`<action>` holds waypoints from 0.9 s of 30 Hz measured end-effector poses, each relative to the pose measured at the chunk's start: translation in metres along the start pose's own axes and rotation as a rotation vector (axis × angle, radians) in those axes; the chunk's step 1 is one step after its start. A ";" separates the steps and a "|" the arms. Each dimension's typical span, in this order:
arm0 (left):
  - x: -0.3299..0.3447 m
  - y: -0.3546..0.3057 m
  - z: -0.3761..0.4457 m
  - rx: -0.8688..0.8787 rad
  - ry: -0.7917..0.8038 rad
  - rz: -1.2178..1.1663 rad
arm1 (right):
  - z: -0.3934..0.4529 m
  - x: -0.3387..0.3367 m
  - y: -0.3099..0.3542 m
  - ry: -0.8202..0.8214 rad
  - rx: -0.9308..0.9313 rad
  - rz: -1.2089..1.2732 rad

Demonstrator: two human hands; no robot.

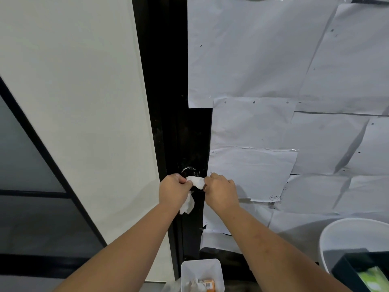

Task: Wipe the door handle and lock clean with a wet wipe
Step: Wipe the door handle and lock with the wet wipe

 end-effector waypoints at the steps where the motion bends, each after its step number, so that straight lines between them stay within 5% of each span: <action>1: -0.003 0.002 -0.001 0.001 0.013 0.023 | 0.000 0.000 0.000 0.005 0.003 -0.001; 8: -0.018 -0.028 -0.012 0.217 -0.344 -0.192 | 0.001 0.005 -0.002 -0.001 0.002 0.043; 14: 0.002 -0.026 0.014 0.404 -0.069 0.095 | 0.000 0.006 -0.005 0.004 -0.009 0.055; 18: 0.005 -0.018 0.029 0.394 -0.083 0.295 | 0.001 0.007 -0.007 0.003 -0.020 0.086; 23: 0.011 -0.018 0.029 0.613 0.076 0.538 | 0.003 0.009 -0.007 0.009 -0.014 0.088; 27: 0.009 -0.021 0.030 0.467 0.104 0.528 | 0.004 0.008 -0.005 0.022 -0.007 0.086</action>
Point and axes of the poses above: each hand's wrist, its own z-axis towards the middle knuckle, its own x-axis out of the palm, y = z × x, the point moved 3 cm from there along z, towards the middle knuckle, and after that the axes turned 7 degrees about -z, right-handed, at the moved point
